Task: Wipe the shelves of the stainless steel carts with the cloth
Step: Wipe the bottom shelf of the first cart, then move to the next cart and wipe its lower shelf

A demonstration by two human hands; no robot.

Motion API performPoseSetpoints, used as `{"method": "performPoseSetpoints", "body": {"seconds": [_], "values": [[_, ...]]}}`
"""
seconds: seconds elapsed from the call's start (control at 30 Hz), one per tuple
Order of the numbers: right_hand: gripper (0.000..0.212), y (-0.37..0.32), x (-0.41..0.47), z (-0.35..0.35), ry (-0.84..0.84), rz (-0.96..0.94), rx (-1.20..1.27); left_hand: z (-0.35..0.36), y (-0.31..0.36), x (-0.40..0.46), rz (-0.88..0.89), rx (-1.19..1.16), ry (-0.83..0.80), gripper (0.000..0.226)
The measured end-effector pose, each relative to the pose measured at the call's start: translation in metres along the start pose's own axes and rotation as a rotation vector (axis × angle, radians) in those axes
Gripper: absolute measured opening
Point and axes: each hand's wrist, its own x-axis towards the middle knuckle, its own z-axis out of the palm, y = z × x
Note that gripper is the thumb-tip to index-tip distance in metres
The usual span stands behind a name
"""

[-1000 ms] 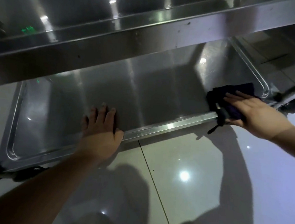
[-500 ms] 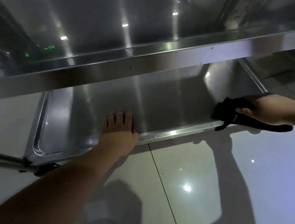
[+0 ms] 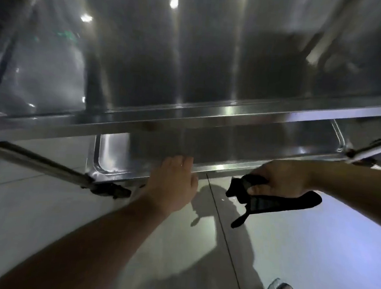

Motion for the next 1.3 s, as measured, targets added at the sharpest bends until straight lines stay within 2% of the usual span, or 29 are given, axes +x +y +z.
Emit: {"method": "performPoseSetpoints", "body": {"seconds": [0.13, 0.27, 0.53, 0.73, 0.97, 1.13, 1.3], "values": [[0.041, -0.043, -0.044, -0.004, -0.089, 0.073, 0.089, -0.054, 0.004, -0.042, -0.048, -0.053, -0.126, 0.060], [0.031, -0.087, -0.088, -0.005, -0.063, 0.215, 0.133, -0.125, 0.009, -0.096, -0.130, -0.126, -0.303, 0.059], [0.035, -0.217, -0.201, -0.069, -0.036, 0.293, 0.299, -0.314, 0.004, -0.215, -0.272, -0.317, -0.416, 0.054], [0.035, -0.349, -0.273, -0.148, 0.011, 0.265, 0.443, -0.438, -0.045, -0.291, -0.389, -0.364, -0.351, 0.053], [0.032, -0.513, -0.325, -0.238, 0.037, 0.153, 0.377, -0.553, -0.142, -0.384, -0.533, -0.442, -0.296, 0.057], [0.029, -0.612, -0.332, -0.293, 0.056, 0.039, 0.344, -0.613, -0.214, -0.429, -0.659, -0.484, -0.220, 0.056], [0.034, -0.674, -0.308, -0.347, 0.089, -0.024, 0.398, -0.651, -0.280, -0.430, -0.729, -0.479, -0.154, 0.056]]}}
